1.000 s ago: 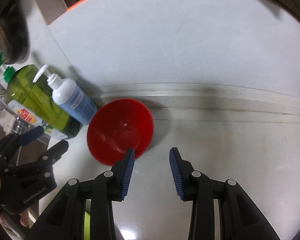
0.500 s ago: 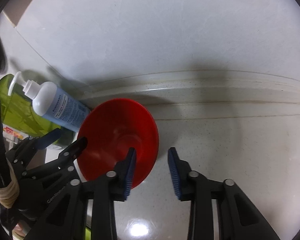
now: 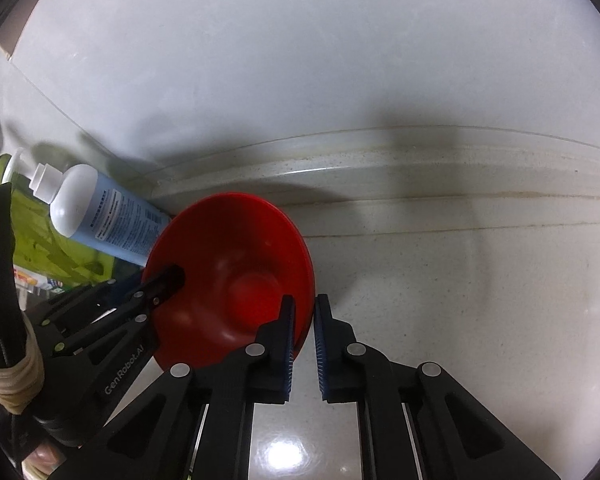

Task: Organize plates and bowls
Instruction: 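Close the right tool on the red bowl rim while the left tool grips it, then lift the red bowl with both tools and carry it over the pink bowl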

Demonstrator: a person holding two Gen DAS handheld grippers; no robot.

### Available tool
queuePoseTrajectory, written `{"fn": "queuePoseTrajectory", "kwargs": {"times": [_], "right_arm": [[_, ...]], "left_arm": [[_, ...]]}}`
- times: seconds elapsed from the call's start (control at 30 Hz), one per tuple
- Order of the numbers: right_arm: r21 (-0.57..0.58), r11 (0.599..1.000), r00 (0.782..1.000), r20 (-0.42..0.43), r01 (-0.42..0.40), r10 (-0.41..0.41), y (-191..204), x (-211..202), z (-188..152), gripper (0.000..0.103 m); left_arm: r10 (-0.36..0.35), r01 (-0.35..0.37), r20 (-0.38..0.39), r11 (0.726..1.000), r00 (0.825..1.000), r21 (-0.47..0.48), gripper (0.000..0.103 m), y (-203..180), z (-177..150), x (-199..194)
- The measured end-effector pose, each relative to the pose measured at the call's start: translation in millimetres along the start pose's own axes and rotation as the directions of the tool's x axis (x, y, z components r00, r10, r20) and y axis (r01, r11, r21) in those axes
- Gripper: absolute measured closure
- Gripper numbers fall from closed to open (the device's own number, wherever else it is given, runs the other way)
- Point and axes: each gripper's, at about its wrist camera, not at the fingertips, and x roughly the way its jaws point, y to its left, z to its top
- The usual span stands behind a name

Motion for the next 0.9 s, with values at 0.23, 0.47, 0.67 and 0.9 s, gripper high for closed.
{"fn": "queuePoseTrajectory", "kwargs": {"times": [0.23, 0.47, 0.67, 0.9], "right_arm": [[0.021, 1.000, 1.000, -0.007, -0.003, 0.003, -3.6, -4.3, -0.1, 0.093], [0.017, 1.000, 1.000, 0.016, 0.008, -0.009, -2.3, -28.2, -7.0, 0.093], [0.023, 1.000, 0.999, 0.038, 0.018, -0.019, -0.4, -54.3, -20.9, 0.093], [0.045, 0.999, 0.997, 0.067, 0.022, -0.025, -2.8, -87.6, -44.6, 0.093]], "left_arm": [[0.018, -0.018, 0.009, 1.000, 1.000, -0.003, 0.092, -3.2, -1.7, -4.5], [-0.009, 0.009, 0.012, 1.000, 1.000, 0.001, 0.092, -9.8, -12.1, -28.8], [-0.053, 0.052, 0.040, 0.998, 0.998, 0.025, 0.092, -16.9, -29.5, -62.3], [-0.105, 0.101, 0.072, 0.993, 0.992, 0.059, 0.092, -36.7, -52.9, -97.6]]}}
